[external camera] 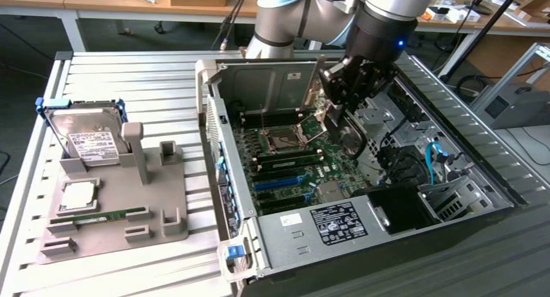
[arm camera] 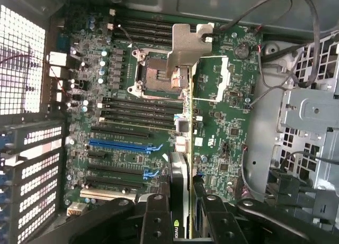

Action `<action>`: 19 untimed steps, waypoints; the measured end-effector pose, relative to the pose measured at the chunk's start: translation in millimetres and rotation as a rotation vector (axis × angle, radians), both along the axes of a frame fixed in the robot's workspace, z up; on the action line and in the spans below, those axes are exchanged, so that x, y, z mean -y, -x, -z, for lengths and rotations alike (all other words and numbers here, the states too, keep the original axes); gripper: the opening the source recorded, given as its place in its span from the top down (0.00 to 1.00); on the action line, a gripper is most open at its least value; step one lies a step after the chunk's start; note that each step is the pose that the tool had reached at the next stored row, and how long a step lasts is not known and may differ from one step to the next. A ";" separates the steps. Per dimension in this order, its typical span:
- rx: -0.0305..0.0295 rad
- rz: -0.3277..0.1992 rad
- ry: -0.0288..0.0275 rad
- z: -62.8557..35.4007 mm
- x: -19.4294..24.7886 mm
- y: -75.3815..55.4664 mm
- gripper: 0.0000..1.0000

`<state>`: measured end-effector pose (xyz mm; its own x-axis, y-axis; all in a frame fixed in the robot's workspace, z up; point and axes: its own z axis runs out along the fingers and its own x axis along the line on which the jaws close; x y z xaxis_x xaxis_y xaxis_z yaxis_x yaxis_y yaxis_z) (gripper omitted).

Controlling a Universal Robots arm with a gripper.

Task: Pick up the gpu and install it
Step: 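Insert the gpu into the slot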

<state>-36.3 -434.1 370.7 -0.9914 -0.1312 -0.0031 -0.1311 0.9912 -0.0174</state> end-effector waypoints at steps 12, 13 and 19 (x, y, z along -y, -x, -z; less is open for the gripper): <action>-0.0001 -0.081 0.0058 0.1 0.0 0.0 0.73; -0.0001 -0.088 0.0067 0.1 0.0 0.0 0.73; -0.0001 -0.127 0.0093 0.3 0.0 0.0 0.73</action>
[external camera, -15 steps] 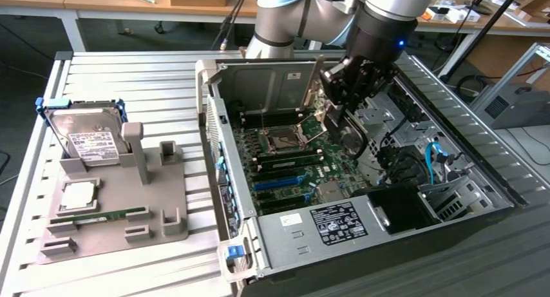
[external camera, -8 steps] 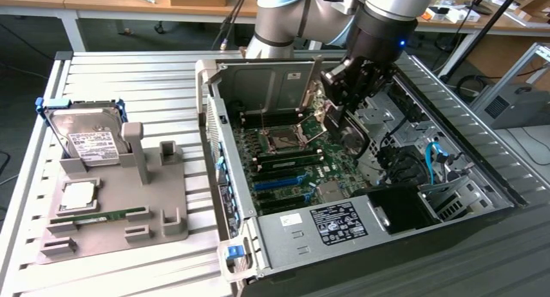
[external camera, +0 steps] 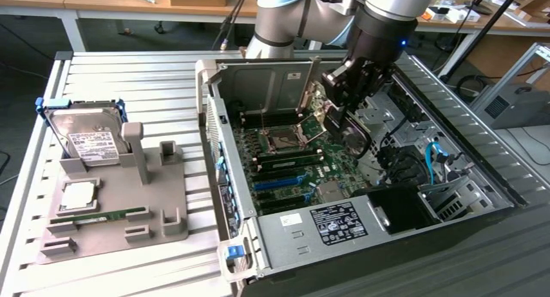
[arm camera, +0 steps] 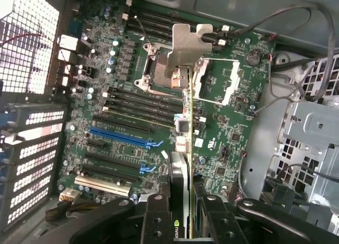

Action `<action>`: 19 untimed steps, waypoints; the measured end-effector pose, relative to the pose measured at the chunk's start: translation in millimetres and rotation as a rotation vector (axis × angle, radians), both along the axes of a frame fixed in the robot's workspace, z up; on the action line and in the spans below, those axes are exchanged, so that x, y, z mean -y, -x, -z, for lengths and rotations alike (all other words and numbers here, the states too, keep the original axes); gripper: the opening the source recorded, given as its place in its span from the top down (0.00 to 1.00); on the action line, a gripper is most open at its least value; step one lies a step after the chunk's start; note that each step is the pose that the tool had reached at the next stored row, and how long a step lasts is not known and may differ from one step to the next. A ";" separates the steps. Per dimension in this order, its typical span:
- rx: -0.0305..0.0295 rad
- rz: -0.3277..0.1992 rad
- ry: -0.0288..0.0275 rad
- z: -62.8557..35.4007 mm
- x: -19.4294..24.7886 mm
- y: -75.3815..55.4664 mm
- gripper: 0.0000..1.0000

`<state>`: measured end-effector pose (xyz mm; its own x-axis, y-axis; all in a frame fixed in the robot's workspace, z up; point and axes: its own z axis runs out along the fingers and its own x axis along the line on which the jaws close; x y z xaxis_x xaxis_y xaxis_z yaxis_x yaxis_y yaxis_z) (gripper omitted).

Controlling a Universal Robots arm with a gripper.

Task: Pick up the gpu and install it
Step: 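Insert the gpu into the slot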

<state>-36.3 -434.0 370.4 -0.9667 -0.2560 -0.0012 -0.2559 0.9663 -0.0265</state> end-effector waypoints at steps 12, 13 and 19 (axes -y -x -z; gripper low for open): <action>0.0000 -0.083 0.0028 0.4 0.0 0.0 0.73; 0.0000 -0.091 0.0030 0.4 0.0 0.0 0.73; 0.0000 -0.146 0.0044 0.7 0.0 0.0 0.73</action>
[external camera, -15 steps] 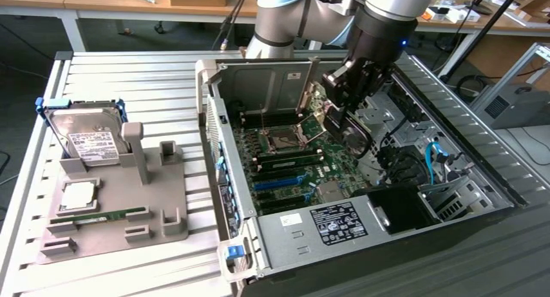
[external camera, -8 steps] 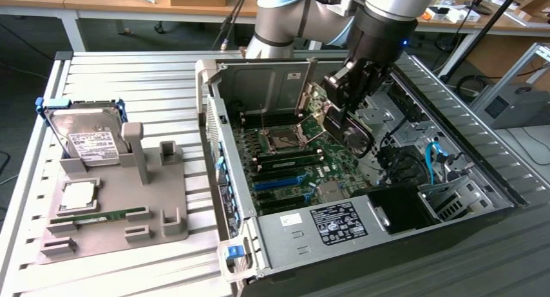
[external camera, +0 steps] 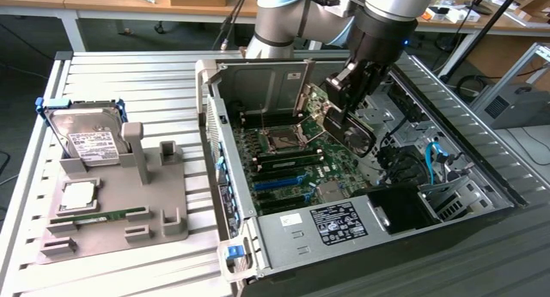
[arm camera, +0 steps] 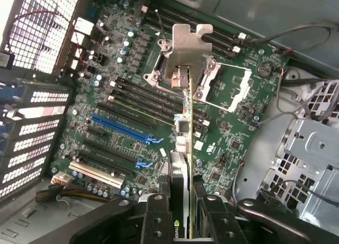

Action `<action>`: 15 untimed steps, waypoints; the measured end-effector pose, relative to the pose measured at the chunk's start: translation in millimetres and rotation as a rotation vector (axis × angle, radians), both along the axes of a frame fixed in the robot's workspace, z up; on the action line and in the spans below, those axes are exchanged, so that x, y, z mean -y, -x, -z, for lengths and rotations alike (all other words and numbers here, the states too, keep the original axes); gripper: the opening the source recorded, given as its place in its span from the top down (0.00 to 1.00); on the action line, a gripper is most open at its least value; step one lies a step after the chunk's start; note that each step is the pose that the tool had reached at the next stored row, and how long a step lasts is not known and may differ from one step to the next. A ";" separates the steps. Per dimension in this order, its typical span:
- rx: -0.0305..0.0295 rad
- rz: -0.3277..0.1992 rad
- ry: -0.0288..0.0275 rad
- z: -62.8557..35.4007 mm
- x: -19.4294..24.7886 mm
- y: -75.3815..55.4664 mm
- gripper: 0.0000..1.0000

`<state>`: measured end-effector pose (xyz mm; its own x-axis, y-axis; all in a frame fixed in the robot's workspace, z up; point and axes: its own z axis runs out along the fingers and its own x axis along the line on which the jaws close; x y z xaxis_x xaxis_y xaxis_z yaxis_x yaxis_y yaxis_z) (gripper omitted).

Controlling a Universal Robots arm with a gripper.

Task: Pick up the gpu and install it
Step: 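Insert the gpu into the slot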

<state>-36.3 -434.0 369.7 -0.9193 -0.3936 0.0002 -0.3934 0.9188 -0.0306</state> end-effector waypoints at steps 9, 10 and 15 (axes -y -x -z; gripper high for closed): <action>0.0000 -0.067 0.0010 0.3 0.0 0.0 0.73; 0.0000 -0.077 0.0009 0.4 0.0 0.0 0.73; 0.0000 -0.112 0.0010 0.3 0.0 0.0 0.73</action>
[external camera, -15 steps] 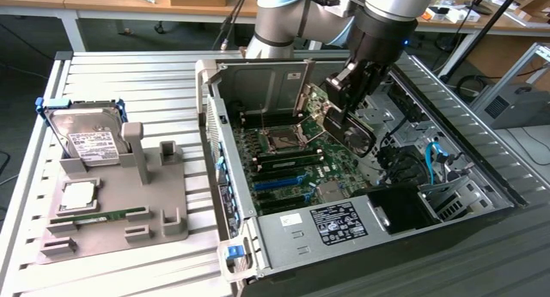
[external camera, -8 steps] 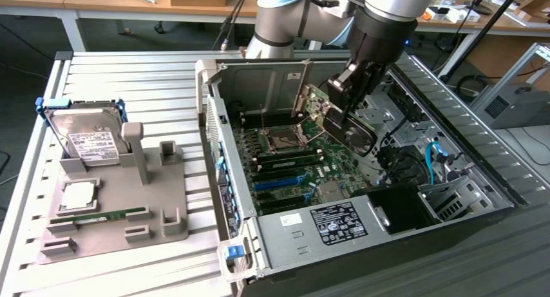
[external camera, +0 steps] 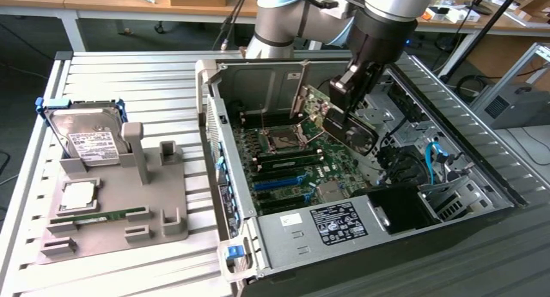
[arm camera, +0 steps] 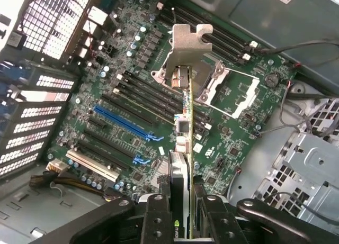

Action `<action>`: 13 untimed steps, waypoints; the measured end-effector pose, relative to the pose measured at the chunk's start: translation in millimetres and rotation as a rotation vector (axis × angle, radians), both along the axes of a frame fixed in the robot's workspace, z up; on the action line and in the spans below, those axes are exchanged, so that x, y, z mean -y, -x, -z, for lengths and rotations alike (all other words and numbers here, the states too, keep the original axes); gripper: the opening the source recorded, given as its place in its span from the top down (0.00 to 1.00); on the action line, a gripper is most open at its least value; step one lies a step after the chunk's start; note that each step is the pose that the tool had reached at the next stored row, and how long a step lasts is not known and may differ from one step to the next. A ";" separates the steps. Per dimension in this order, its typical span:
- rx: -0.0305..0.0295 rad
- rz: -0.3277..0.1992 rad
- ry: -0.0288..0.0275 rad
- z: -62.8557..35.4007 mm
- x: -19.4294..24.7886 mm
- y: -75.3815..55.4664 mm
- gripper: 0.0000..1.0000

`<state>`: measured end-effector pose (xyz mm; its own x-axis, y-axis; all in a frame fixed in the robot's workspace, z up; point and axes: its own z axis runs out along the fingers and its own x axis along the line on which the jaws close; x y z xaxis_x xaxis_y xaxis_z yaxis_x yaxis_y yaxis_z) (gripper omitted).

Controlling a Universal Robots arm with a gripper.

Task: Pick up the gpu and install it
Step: 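Insert the gpu into the slot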

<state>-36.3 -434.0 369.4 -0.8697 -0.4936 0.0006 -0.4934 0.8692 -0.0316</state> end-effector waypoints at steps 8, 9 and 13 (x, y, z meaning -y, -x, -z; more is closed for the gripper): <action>0.0000 -0.070 -0.0001 0.0 0.0 0.0 0.73; 0.0000 -0.077 0.0000 0.0 0.0 0.0 0.73; 0.0000 -0.105 0.0000 0.1 0.0 0.0 0.73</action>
<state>-36.3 -434.0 369.4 -0.8129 -0.5823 0.0006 -0.5821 0.8125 -0.0315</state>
